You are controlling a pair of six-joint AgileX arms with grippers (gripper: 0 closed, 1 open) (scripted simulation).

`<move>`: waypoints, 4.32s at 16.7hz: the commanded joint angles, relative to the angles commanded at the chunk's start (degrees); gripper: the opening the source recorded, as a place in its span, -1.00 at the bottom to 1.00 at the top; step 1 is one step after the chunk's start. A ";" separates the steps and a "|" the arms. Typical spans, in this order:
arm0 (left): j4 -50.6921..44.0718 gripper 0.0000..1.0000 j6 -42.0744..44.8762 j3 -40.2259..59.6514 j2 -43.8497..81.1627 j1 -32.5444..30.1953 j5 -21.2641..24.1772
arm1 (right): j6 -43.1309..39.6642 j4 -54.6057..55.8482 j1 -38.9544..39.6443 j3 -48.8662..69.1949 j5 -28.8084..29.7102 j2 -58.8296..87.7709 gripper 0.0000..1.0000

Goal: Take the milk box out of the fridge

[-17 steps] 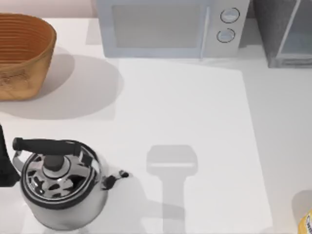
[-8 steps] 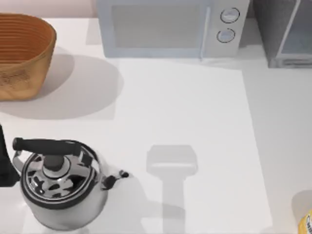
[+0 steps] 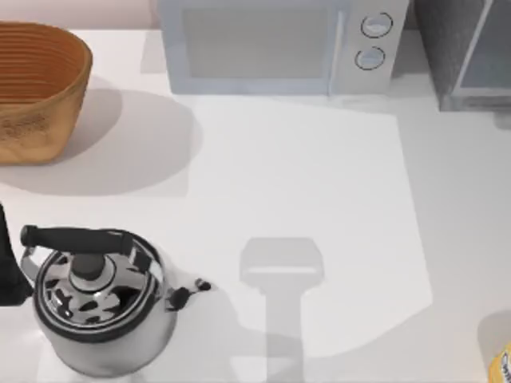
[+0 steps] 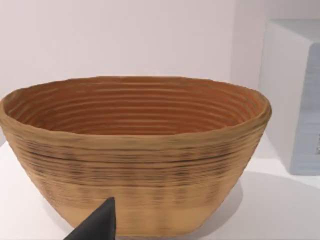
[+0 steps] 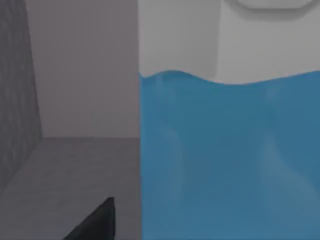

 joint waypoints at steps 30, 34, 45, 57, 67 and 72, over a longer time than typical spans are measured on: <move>0.00 1.00 0.00 0.00 0.00 0.00 0.00 | -0.07 -9.01 2.45 17.40 2.66 9.14 -0.66; 0.00 1.00 0.00 0.00 0.00 0.00 0.00 | -0.07 -9.01 2.45 17.40 2.66 9.14 -1.00; 0.00 1.00 0.00 0.00 0.00 0.00 0.00 | -0.22 -12.38 2.33 17.85 2.57 6.64 -1.00; 0.00 1.00 0.00 0.00 0.00 0.00 0.00 | 0.22 -15.72 1.27 14.96 1.94 -1.40 -1.00; 0.00 1.00 0.00 0.00 0.00 0.00 0.00 | 0.28 -7.81 -1.03 -7.30 -1.00 -14.24 -1.00; 0.00 1.00 0.00 0.00 0.00 0.00 0.00 | 0.35 -8.24 -0.60 -7.33 -0.90 -14.41 -1.00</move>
